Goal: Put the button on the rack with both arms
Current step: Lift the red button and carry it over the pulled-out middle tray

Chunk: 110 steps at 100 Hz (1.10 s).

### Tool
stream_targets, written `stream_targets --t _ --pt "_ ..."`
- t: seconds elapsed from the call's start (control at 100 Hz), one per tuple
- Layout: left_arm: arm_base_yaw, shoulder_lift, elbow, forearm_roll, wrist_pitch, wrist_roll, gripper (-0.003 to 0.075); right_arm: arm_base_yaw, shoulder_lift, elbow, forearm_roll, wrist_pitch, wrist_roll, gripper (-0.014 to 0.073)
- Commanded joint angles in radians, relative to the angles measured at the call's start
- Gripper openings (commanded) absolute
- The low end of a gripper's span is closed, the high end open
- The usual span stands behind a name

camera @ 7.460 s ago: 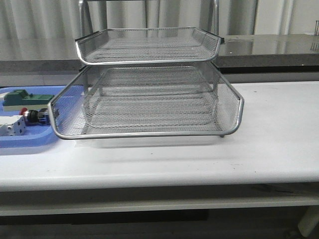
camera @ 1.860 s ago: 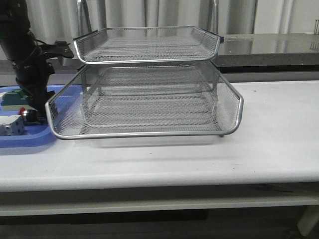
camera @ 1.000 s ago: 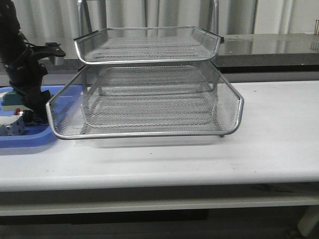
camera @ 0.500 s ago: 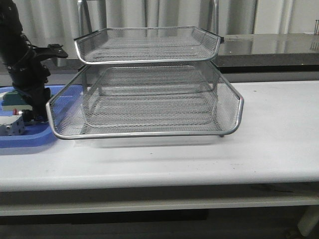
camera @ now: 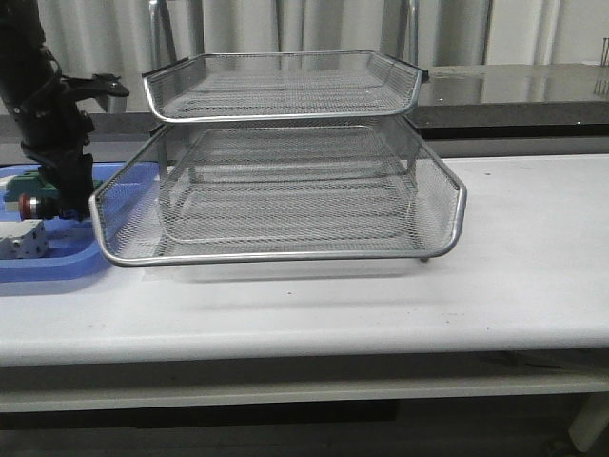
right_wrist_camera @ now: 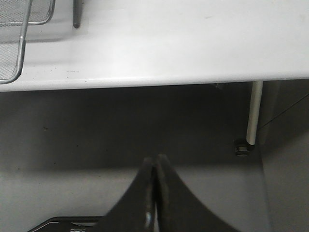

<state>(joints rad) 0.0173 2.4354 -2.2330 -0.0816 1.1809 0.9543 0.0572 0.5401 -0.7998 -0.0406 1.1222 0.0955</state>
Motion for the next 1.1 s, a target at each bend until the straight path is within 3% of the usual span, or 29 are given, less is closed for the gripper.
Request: stream_targets --t 0.0,0.17,0.63,0.88,1.09 --pt "0.002 -0.077 -0.087 -0.015 0.045 -0.033 -0.0020 -0.007 0.003 -0.036 -0.015 -0.057 -0.005 -0.0071" --pt "0.004 -0.082 -0.172 -0.015 0.093 -0.097 -0.0020 -0.007 0.003 -0.036 -0.015 -0.057 -0.005 -0.0071" --pt "0.023 -0.235 -0.164 -0.015 0.093 -0.208 -0.0020 -0.007 0.003 -0.036 -0.015 -0.057 -0.005 -0.0071" --pt "0.023 -0.418 -0.028 -0.018 0.093 -0.229 -0.0020 -0.007 0.003 -0.036 -0.015 -0.057 -0.005 -0.0071" --pt "0.020 -0.595 0.130 -0.126 0.093 -0.229 -0.0020 -0.007 0.003 -0.036 -0.015 -0.057 -0.005 -0.0071"
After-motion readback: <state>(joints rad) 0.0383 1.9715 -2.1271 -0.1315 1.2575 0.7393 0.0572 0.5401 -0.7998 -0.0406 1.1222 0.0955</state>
